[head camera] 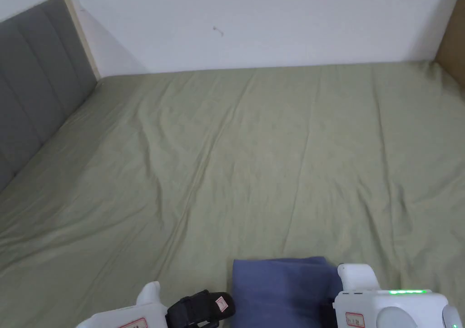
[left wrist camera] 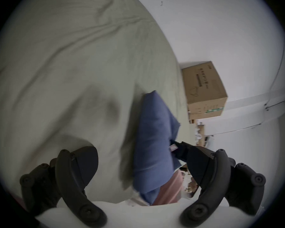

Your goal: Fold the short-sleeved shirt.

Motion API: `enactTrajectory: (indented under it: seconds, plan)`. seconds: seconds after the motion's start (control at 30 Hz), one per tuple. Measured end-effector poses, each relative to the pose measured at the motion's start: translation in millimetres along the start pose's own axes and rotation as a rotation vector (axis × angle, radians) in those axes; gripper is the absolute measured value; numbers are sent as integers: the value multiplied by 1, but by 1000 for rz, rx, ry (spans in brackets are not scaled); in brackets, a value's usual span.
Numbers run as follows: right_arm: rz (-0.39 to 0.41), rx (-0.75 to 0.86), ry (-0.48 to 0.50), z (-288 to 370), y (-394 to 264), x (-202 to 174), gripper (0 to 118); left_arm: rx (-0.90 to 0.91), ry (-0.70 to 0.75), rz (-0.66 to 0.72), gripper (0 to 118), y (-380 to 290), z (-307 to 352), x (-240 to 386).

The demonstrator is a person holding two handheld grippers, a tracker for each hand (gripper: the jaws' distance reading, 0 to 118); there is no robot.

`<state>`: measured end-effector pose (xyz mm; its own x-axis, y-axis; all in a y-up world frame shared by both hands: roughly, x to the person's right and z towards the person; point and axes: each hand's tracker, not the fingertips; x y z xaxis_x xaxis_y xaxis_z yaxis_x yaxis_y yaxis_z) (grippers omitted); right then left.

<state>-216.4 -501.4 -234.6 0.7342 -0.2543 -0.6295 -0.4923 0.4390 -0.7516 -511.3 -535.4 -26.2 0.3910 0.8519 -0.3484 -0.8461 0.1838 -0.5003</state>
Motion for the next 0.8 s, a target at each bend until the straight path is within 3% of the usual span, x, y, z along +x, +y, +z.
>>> enactTrajectory:
  seconds: [0.17, 0.2, 0.23, 0.27, 0.33, 0.4, 0.47, 0.53, 0.7, 0.8]
  plan:
    - [-21, 5, -8, 1, -1, -4, 1, -99, -125, 87, 110, 9, -51, -6]
    - [-17, 4, -14, 2, -2, -5, 1, -117, -168, 91, 101, 8, -60, -4]
    - [-14, 3, -20, 3, -2, -7, 1, -140, -180, 68, 75, 7, -66, -1]
    - [-12, 3, -24, 5, -1, -8, 1, -152, -132, 46, 31, 5, -71, 3]
    - [-7, 6, -42, 7, -1, -11, 1, -157, 120, -108, 31, -4, -80, 12]
    - [-15, 3, -38, 8, 0, -12, 1, -113, -2, -66, 30, -7, -73, 8]
    - [-27, -4, -27, 13, 2, -15, 1, -137, 18, -30, 30, 4, -59, 9]
    - [-33, 17, -12, 21, 3, -20, 1, -142, 99, -138, 29, 19, -39, 4]
    - [-20, 73, -40, 29, 7, -26, 1, -86, 305, -201, 30, 65, 33, -4]
    - [-48, 64, -63, 25, 6, -23, 1, -35, 505, -272, 30, 100, 90, -20]
